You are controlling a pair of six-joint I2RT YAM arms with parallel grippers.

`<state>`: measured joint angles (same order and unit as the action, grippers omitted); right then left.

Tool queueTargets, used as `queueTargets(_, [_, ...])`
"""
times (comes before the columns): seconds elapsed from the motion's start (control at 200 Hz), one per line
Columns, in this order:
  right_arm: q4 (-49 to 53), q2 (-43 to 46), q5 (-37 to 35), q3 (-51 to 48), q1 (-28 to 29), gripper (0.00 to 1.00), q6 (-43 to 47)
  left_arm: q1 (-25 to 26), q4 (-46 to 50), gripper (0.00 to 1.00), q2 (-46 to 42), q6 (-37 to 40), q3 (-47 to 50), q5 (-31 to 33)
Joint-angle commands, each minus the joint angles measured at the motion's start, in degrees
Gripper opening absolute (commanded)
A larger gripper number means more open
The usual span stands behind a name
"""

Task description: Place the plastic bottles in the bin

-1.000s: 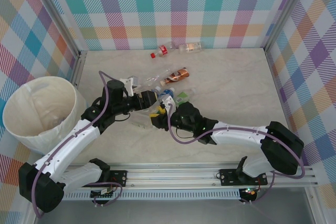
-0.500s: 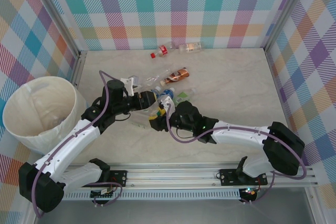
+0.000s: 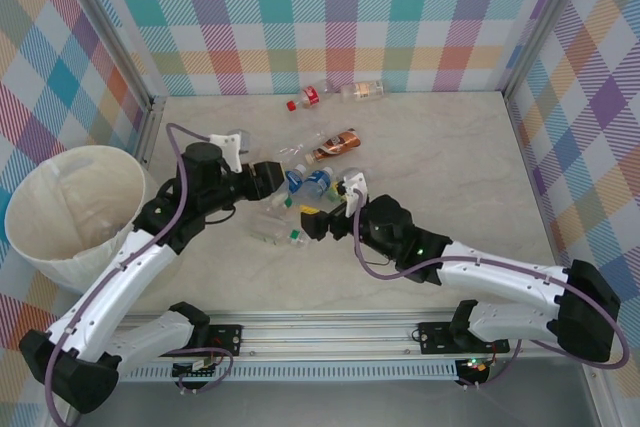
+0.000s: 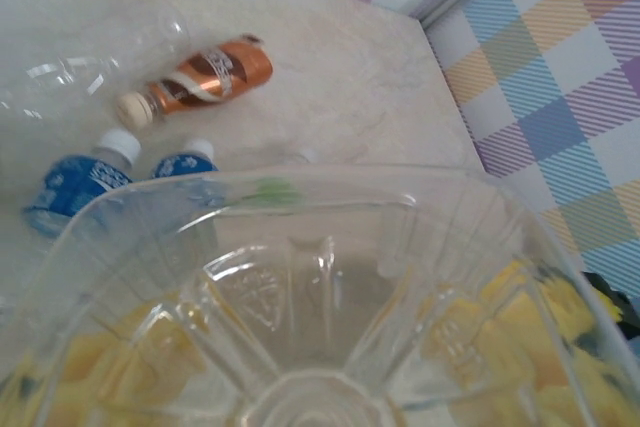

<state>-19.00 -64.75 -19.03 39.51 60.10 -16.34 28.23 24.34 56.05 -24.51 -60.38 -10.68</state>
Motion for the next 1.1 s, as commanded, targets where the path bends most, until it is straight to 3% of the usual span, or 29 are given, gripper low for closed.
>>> queueTargets(0.0, [-0.37,1.03,-10.38,-3.40,0.11,1.00,-5.05,0.55,4.64,0.47,-1.93,4.89,-4.75,3.82])
queueTargets(0.105, [3.63,0.77,-15.04,-3.36,0.10,1.00,-10.89,0.59,7.98,0.45,-2.14,7.94,-8.70,6.82])
queueTargets(0.275, [6.52,-0.94,-15.82,-2.38,-0.28,1.00,-14.56,0.60,7.39,0.40,-5.88,13.00,-12.57,18.55])
queueTargets(0.49, [5.82,-3.08,-17.49,-0.40,-0.34,1.00,-12.06,0.51,10.92,0.36,-5.98,21.69,-20.03,38.84])
queueTargets(0.7, [10.02,-4.67,-17.19,2.54,-0.41,1.00,-9.25,-1.00,14.26,0.35,-3.10,26.40,-25.49,51.30])
queueTargets(0.8, [10.15,-4.77,-16.92,2.43,-0.33,1.00,-9.36,-7.22,16.40,0.34,-1.59,26.31,-26.38,51.74])
queueTargets(0.925, [10.19,-4.42,-16.68,2.13,-0.33,1.00,-9.41,-20.87,18.90,0.33,-1.09,22.07,-26.88,45.51])
queueTargets(1.095, [10.90,-4.48,-16.43,2.25,-0.33,1.00,-8.65,-29.42,19.78,0.32,1.01,22.66,-28.49,51.02])
